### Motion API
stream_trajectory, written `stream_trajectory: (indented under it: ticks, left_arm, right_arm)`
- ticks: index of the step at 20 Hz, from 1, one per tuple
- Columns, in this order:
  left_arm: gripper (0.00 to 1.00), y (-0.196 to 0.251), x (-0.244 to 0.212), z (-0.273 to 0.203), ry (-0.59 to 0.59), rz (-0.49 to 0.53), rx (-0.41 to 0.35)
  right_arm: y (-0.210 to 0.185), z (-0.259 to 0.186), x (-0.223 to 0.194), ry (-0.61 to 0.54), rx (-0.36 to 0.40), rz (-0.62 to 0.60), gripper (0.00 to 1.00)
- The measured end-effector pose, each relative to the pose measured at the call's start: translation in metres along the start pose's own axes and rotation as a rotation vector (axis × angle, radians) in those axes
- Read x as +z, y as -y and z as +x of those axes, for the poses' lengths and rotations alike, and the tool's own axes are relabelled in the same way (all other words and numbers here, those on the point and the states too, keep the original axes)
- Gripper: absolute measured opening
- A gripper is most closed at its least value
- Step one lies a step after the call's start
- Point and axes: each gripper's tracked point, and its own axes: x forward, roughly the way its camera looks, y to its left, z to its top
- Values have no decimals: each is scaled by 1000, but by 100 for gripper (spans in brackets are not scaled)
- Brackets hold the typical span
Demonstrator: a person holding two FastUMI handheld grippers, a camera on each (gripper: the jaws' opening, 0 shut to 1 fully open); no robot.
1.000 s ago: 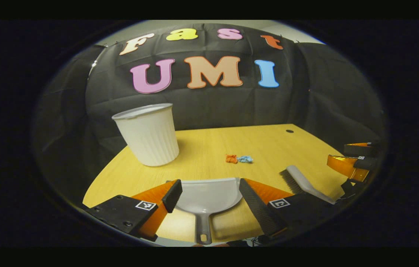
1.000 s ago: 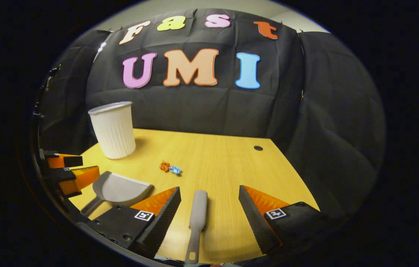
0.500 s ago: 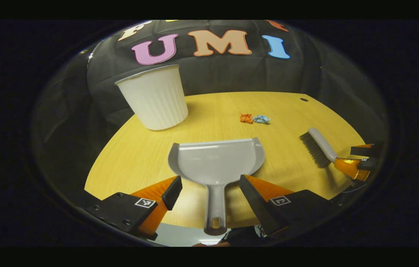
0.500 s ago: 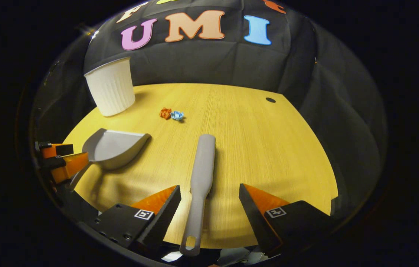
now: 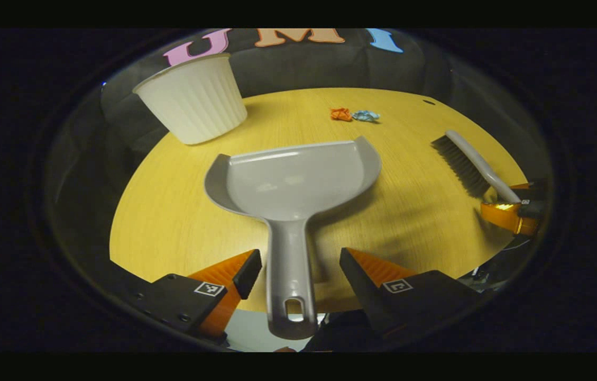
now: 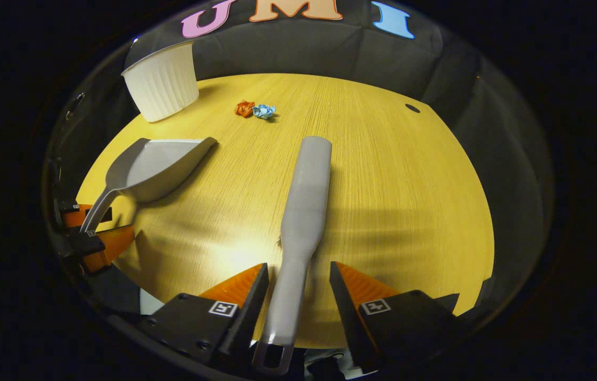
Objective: Pick up the small broom and dustpan from the desktop, sweep the trash into the dustpan with the broom, and then empty the trash into the garbage bin.
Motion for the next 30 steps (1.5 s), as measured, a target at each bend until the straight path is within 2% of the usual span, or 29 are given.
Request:
stream_trajectory:
  ticks: [1,2,3,4,5,6,10,13,15,17,20,25,26,27,29,30]
  left_arm:
    - [92,2,8,3,15,4,-10]
    - [75,2,7,4,-3,13,-6]
    - [67,2,9,6,5,19,-3]
    - [46,-2,9,7,-17,18,15]
    - [35,-3,8,4,-27,13,18]
    - [31,-2,8,5,-37,16,13]
    - [25,1,21,-2,-16,21,22]
    - [27,11,45,-11,45,22,41]
    - [26,12,58,-17,68,84,76]
    - [26,15,68,-23,81,137,87]
    - [26,23,78,-4,64,199,58]
    - [26,22,84,23,14,259,-6]
    - [26,22,85,27,4,266,-17]
    - [27,22,85,26,4,261,-36]
    - [26,20,80,25,-25,270,-54]
    - [26,17,79,27,-34,290,-50]
  right_arm:
    - [1,2,0,-1,-7,-2,59]
    - [6,5,2,-3,-18,-4,34]
    - [5,3,-2,-20,-7,-11,25]
    - [6,2,-4,-39,-2,-18,26]
    - [7,4,-7,-52,7,-31,22]
    - [6,3,-6,-53,33,-46,24]
    - [21,-3,12,22,88,-87,19]
    - [46,-19,41,92,133,-134,19]
    - [64,-17,64,125,149,-168,19]
    - [77,-8,96,140,132,-205,19]
    - [86,1,149,170,124,-228,19]
    - [59,58,222,152,93,-326,19]
    - [55,69,231,142,95,-347,14]
    - [49,81,236,118,96,-372,19]
    - [38,96,245,83,109,-437,18]
    - [36,104,246,58,105,-490,14]
